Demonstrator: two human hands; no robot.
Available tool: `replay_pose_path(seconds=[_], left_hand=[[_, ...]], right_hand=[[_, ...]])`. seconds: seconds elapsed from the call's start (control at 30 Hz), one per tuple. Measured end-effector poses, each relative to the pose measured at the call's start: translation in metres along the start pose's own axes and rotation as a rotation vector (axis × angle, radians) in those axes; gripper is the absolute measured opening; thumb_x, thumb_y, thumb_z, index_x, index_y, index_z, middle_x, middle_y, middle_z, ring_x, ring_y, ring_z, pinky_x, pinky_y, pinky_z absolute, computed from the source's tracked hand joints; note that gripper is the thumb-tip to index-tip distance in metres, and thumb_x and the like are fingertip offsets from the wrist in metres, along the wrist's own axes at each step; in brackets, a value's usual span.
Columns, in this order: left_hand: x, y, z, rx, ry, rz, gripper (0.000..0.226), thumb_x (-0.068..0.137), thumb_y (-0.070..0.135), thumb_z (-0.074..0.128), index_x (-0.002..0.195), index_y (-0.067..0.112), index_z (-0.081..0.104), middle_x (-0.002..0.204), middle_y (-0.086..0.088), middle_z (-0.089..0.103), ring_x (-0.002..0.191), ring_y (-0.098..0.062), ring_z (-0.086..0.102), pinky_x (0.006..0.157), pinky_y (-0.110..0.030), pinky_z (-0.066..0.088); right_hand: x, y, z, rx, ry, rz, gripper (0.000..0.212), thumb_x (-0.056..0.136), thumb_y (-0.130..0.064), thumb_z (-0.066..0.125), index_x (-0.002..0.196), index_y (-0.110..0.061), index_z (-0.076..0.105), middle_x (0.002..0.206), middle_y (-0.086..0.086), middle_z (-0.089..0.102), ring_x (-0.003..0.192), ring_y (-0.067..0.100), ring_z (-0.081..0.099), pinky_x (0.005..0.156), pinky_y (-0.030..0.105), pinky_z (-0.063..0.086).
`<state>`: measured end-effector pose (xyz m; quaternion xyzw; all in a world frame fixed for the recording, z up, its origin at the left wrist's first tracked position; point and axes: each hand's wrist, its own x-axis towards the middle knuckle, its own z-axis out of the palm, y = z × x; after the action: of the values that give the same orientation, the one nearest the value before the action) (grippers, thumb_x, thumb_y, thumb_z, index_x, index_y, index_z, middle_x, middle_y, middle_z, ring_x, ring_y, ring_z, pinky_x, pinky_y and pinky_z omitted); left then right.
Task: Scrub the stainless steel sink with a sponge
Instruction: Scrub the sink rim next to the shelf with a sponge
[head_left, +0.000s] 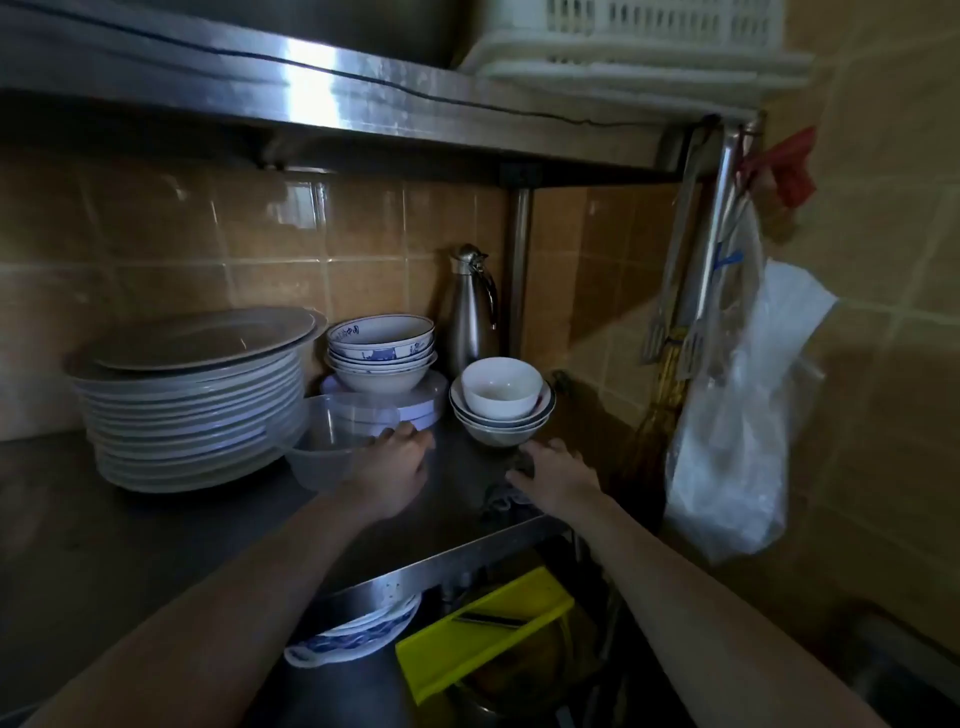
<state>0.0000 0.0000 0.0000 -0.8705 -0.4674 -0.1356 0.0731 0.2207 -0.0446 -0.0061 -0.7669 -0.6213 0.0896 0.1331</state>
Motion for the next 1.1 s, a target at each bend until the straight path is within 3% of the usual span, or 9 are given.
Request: replay_pose_path(seconds=[0.3, 0.47, 0.67, 0.93, 1.1], left_hand=[[0.004, -0.01, 0.007, -0.016, 0.012, 0.004, 0.031, 0.092, 0.025, 0.044, 0.122, 0.02, 0.048, 0.124, -0.007, 0.049, 0.113, -0.026, 0.05, 0.093, -0.04, 0.04], [0.001, -0.01, 0.014, -0.04, -0.011, 0.008, 0.029, 0.092, 0.025, 0.044, 0.12, 0.022, 0.05, 0.126, -0.004, 0.049, 0.116, -0.023, 0.048, 0.094, -0.038, 0.038], [-0.008, -0.011, 0.016, -0.059, -0.032, 0.014, 0.029, 0.092, 0.025, 0.043, 0.119, 0.024, 0.051, 0.128, -0.002, 0.048, 0.118, -0.022, 0.046, 0.097, -0.039, 0.037], [-0.026, -0.011, 0.005, -0.114, -0.009, 0.005, 0.025, 0.091, 0.023, 0.045, 0.115, 0.024, 0.053, 0.125, -0.002, 0.048, 0.116, -0.022, 0.047, 0.097, -0.037, 0.038], [-0.04, -0.003, -0.003, -0.105, 0.016, 0.016, 0.028, 0.092, 0.025, 0.044, 0.118, 0.024, 0.052, 0.126, -0.002, 0.049, 0.116, -0.022, 0.049, 0.095, -0.037, 0.039]], right_hand=[[0.013, 0.005, 0.017, -0.038, -0.18, -0.006, 0.073, 0.075, -0.065, 0.059, 0.139, -0.041, 0.033, 0.148, 0.001, 0.021, 0.139, 0.037, 0.016, 0.106, 0.053, 0.032], [0.019, 0.011, 0.019, -0.024, -0.121, -0.033, 0.055, 0.08, -0.045, 0.063, 0.13, -0.035, 0.042, 0.137, 0.005, 0.035, 0.134, 0.034, 0.028, 0.11, 0.047, 0.03], [0.015, 0.014, 0.026, 0.043, 0.018, -0.051, 0.033, 0.078, -0.021, 0.067, 0.109, -0.027, 0.058, 0.121, 0.006, 0.045, 0.117, 0.032, 0.046, 0.098, 0.037, 0.039], [-0.011, 0.024, 0.028, 0.112, 0.151, -0.091, 0.038, 0.072, -0.004, 0.06, 0.104, -0.024, 0.064, 0.121, 0.006, 0.045, 0.114, 0.032, 0.049, 0.097, 0.035, 0.042], [-0.038, 0.029, 0.024, 0.143, 0.185, -0.101, 0.039, 0.069, 0.003, 0.058, 0.1, -0.019, 0.067, 0.112, 0.007, 0.046, 0.106, 0.031, 0.053, 0.084, 0.033, 0.047]])
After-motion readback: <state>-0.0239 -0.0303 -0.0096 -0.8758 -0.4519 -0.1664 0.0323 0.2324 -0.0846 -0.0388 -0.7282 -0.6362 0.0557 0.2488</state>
